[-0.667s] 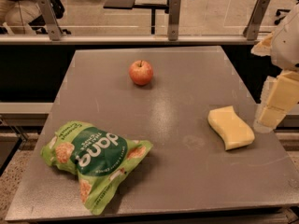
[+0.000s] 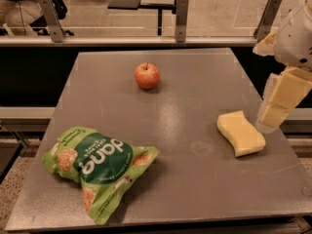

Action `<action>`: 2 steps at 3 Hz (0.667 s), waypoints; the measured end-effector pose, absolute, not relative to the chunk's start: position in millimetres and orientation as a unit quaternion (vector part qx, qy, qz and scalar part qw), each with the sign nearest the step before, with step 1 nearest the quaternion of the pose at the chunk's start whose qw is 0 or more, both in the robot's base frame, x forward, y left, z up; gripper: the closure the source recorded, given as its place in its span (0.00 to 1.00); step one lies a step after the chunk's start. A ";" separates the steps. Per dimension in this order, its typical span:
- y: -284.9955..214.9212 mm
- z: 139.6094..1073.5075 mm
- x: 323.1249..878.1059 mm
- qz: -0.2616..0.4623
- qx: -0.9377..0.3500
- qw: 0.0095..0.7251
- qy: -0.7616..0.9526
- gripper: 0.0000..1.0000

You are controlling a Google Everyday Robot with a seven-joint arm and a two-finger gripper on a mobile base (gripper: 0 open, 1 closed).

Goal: Move green rice chip bag near apple

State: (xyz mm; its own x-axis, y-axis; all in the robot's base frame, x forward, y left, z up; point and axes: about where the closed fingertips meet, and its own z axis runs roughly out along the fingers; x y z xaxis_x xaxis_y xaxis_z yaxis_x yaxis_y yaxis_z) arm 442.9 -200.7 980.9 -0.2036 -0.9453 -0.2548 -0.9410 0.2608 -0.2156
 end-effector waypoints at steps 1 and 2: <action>-159.8 985.2 449.5 0.034 -0.625 0.190 0.757 0.00; -100.1 986.6 447.5 0.073 -0.645 0.207 0.732 0.00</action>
Offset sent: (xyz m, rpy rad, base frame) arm -0.0024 0.1702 0.0018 0.2401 0.0654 0.2290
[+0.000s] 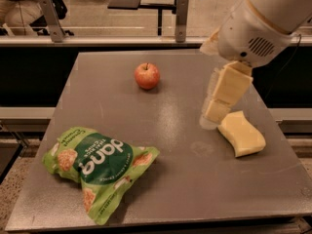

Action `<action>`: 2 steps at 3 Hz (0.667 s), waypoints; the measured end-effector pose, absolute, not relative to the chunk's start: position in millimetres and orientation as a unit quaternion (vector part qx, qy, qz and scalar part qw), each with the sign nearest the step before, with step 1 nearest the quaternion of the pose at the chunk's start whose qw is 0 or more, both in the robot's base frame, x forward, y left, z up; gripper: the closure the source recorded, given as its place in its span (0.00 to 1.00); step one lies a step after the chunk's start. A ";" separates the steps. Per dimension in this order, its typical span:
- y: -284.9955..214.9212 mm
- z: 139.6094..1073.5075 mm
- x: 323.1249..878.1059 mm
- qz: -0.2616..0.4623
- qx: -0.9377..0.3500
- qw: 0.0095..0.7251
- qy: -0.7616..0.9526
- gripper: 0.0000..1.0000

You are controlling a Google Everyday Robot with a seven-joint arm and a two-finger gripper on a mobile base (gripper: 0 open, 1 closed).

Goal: Move green rice chip bag near apple

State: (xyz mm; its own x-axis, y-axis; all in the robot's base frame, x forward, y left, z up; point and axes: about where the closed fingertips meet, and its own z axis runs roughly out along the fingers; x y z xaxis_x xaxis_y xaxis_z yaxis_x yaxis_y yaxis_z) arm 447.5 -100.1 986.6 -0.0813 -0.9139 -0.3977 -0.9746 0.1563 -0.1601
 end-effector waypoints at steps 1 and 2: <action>-47.3 978.2 436.6 0.099 -0.661 0.208 0.714 0.00; 3.7 959.9 417.8 0.118 -0.678 0.193 0.699 0.00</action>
Offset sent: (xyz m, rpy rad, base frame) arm -0.0630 0.1725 -0.0712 0.0175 0.1541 0.1921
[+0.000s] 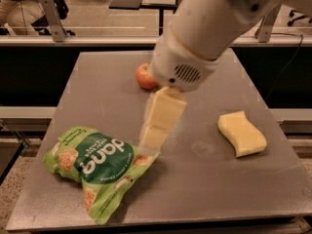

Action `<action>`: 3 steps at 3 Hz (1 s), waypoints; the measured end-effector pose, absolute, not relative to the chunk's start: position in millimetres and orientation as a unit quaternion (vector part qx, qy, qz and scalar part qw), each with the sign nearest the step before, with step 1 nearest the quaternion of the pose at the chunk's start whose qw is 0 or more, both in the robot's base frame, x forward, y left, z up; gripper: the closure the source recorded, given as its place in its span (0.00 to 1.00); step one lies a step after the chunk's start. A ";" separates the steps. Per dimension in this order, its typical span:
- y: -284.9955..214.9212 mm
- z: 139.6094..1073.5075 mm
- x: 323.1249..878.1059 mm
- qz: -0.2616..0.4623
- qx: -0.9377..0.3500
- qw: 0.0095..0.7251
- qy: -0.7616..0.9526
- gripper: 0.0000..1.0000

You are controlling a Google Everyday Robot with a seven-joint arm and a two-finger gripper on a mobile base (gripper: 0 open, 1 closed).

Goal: Move green rice chip bag near apple

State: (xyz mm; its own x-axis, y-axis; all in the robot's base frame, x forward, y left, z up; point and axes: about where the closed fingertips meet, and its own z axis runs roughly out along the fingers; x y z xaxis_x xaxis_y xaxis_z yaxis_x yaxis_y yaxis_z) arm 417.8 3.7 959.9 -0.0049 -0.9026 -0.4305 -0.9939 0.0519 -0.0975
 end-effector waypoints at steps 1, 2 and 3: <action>51.4 927.9 392.7 0.131 -0.695 0.167 0.687 0.00; 80.2 897.3 378.5 0.136 -0.704 0.145 0.682 0.00; 92.9 876.5 375.5 0.132 -0.701 0.136 0.687 0.00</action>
Offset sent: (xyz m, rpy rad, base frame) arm -0.0486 0.0959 -0.0880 -0.0618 0.1247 0.1063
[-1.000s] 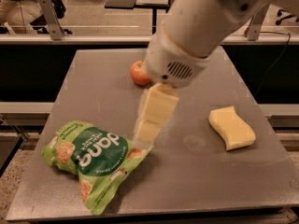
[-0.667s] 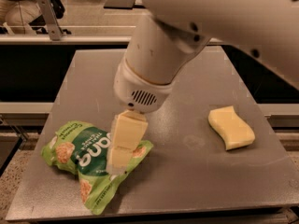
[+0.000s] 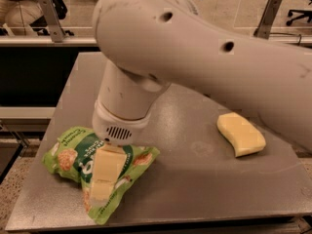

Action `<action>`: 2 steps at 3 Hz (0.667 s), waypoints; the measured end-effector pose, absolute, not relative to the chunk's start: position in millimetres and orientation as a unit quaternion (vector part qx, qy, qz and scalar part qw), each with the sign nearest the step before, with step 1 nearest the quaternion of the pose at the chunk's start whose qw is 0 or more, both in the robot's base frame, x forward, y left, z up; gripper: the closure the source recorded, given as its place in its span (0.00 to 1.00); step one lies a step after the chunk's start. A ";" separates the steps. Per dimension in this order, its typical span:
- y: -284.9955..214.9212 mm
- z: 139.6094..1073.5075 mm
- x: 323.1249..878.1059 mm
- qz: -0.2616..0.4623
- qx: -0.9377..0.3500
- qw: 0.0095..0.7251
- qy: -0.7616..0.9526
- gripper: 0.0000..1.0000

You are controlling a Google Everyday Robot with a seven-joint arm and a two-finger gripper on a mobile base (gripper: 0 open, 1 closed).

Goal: Move green rice chip bag near apple

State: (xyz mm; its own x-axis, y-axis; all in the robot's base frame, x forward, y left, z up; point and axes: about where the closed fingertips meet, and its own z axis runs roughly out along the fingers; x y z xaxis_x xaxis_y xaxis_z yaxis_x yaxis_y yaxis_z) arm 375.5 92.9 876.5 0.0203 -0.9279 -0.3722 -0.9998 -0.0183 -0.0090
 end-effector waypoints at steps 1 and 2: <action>98.7 860.0 377.7 0.125 -0.696 0.129 0.695 0.00; 97.9 844.7 384.6 0.105 -0.684 0.124 0.712 0.02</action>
Offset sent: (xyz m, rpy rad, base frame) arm 0.0155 0.0035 -0.0473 -0.0782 -0.0196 -0.1007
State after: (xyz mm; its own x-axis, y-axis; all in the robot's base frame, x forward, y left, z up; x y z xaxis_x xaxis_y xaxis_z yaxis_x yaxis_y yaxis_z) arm 384.6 97.9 844.7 -0.0347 -0.9467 -0.3204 -0.9988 0.0436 -0.0206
